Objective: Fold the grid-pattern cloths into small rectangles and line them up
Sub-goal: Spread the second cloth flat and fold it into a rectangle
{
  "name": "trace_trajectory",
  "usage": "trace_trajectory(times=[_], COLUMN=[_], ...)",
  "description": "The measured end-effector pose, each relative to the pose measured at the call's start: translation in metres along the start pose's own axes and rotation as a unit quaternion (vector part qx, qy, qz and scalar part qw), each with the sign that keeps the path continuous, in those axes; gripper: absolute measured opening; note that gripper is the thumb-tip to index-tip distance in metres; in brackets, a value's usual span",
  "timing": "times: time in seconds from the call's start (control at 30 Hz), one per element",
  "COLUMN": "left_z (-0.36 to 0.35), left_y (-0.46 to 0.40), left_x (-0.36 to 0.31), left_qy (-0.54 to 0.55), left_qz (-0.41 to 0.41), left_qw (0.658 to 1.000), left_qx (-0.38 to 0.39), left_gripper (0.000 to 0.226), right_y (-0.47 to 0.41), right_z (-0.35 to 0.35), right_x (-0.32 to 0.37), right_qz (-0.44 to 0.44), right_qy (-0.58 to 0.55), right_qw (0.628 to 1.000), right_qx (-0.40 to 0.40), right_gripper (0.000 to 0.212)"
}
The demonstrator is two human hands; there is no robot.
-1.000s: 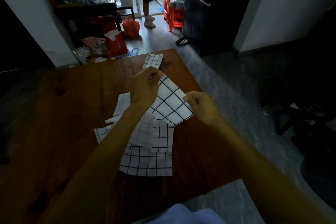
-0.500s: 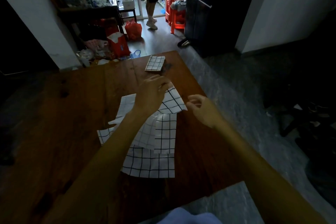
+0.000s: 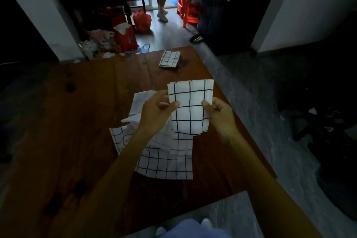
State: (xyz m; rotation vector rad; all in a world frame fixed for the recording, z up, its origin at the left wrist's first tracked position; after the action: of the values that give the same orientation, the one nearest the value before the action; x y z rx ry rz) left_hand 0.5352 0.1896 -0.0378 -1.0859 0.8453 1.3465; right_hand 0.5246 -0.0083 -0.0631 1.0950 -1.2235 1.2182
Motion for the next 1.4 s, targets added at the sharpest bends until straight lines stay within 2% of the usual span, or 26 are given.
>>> trace_trajectory(times=[0.17,0.4,0.57,0.77,0.9,1.07,1.2,1.4], left_z=[-0.007,-0.041,-0.07,-0.111,-0.168,-0.278,-0.366,-0.454], left_y=[0.017,0.037,0.052,0.068,0.09,0.128,0.149,0.152], left_x=[0.027,0.042,0.035,0.016,-0.006,-0.042,-0.091,-0.151], left_qy=[0.038,0.095,0.085,0.057,0.058,0.032,0.052,0.045], left_qz=[0.007,0.0,-0.001,-0.007,0.024,0.069,0.076,0.039], left_qw=[0.999,0.993,0.993,0.993,0.991,0.991,0.991,0.985], left_qx=[0.022,0.074,0.087,0.102,0.115,0.108,0.102,0.16], left_gripper=[0.005,0.017,0.015,0.019,0.022,0.014,0.011,0.022], right_y=[0.027,0.062,0.078,0.093,0.107,0.127,0.14,0.129], right_z=[-0.006,0.018,0.05,0.098,0.163,0.285,0.381,0.476], right_x=[-0.01,-0.028,-0.032,-0.038,-0.049,-0.063,-0.057,-0.048], right_qz=[-0.026,-0.055,-0.06,-0.064,-0.069,-0.059,-0.044,-0.034], right_qy=[0.008,0.028,0.024,-0.013,-0.051,-0.072,-0.088,-0.109], right_qw=[1.0,0.995,0.991,0.991,0.987,0.986,0.986,0.979], right_qx=[-0.011,-0.074,-0.117,-0.12,-0.136,-0.134,-0.137,-0.169], right_gripper=[0.014,0.018,0.019,0.02,0.023,0.021,0.028,0.027])
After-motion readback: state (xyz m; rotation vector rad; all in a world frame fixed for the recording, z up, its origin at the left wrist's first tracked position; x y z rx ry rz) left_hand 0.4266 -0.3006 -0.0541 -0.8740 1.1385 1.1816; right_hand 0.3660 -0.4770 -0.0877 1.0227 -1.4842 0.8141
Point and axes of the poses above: each hand's wrist, its own y-axis away from the middle knuckle, its own z-axis out of the back of the hand, x = y × z, the point moved 8 cm from there along -y, towards the middle knuckle, and after that the axes turned 5 degrees about z, right-handed, at the moved point
